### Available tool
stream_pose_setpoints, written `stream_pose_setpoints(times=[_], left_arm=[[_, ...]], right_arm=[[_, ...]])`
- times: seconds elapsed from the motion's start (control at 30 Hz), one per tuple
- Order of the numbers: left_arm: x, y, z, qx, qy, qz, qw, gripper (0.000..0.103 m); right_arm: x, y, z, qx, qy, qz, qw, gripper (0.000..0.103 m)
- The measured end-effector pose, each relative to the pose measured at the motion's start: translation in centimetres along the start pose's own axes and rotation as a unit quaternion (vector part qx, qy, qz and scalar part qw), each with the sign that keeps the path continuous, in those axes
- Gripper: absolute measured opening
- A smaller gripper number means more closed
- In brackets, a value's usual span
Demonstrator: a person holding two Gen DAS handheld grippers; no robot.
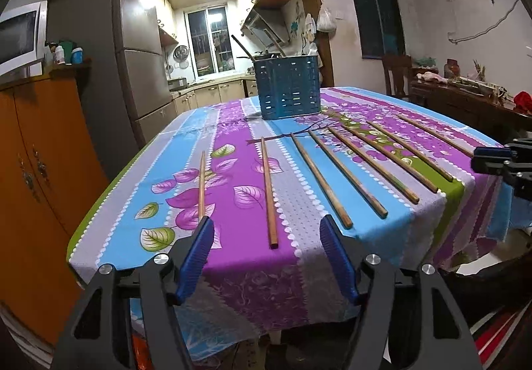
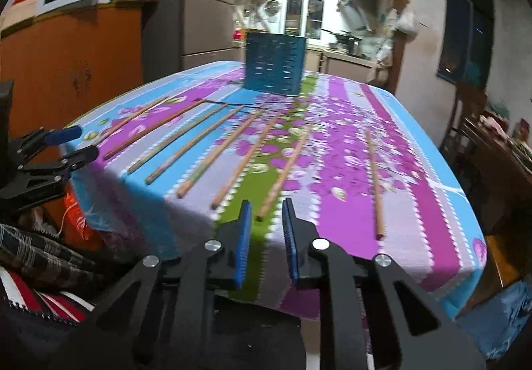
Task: Organize utensils
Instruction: 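Move both tools back down to the remaining chopsticks on the table, then close the left tool on a chopstick while the right tool grasps another chopstick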
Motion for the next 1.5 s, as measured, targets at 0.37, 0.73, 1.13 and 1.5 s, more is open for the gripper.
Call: stream_pose_setpoints(times=[0.37, 0.73, 1.13, 1.5], left_arm=[[0.9, 3.9, -0.7, -0.086, 0.017, 0.013, 0.9961, 0.039], [-0.2, 6.9, 2.2, -0.057, -0.026, 0.017, 0.9979, 0.026], [-0.4, 6.6, 2.4, -0.025, -0.012, 0.007, 0.9996, 0.026], [-0.5, 6.7, 2.3, -0.031, -0.013, -0.002, 0.9994, 0.026]], right_arm=[[0.7, -2.3, 3.3, -0.005, -0.017, -0.005, 1.0, 0.017], [0.6, -2.8, 3.9, -0.02, -0.013, -0.007, 1.0, 0.017], [0.0, -2.1, 4.4, -0.051, -0.012, 0.018, 0.998, 0.017], [-0.2, -2.2, 4.7, -0.064, -0.014, 0.024, 0.998, 0.013]])
Point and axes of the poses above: each gripper's, at about its wrist camera, not at the fingertips, and z roughly the way its jaws point, y to its right, x to its top, the point moved 10 cm from there along z, roughly the way its jaws point, and after that the axes turned 11 degrees about x, right-handed, at the moved point
